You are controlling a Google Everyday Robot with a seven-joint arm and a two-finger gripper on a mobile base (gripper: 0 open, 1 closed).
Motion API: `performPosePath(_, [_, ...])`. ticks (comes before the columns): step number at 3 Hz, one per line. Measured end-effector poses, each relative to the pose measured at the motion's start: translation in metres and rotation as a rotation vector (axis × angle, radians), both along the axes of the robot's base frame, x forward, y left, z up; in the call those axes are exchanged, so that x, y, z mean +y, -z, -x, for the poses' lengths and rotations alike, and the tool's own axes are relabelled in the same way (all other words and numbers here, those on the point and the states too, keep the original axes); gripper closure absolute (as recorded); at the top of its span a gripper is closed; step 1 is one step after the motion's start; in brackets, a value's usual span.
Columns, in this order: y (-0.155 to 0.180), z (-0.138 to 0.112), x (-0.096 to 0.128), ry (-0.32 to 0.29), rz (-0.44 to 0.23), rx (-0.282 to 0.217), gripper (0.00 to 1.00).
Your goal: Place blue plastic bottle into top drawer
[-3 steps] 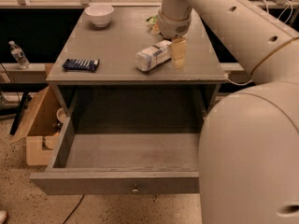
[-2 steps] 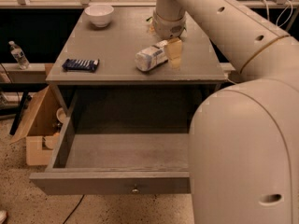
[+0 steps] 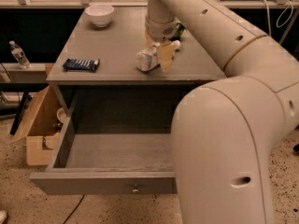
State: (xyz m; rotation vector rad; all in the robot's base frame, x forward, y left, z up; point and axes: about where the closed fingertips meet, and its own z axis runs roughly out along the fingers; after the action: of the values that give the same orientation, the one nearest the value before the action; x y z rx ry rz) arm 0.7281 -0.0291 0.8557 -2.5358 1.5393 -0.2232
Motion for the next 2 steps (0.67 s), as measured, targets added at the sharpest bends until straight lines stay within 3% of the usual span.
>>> performPosePath(2, [0.0012, 0.009, 0.009, -0.042, -0.032, 0.03, 0.79])
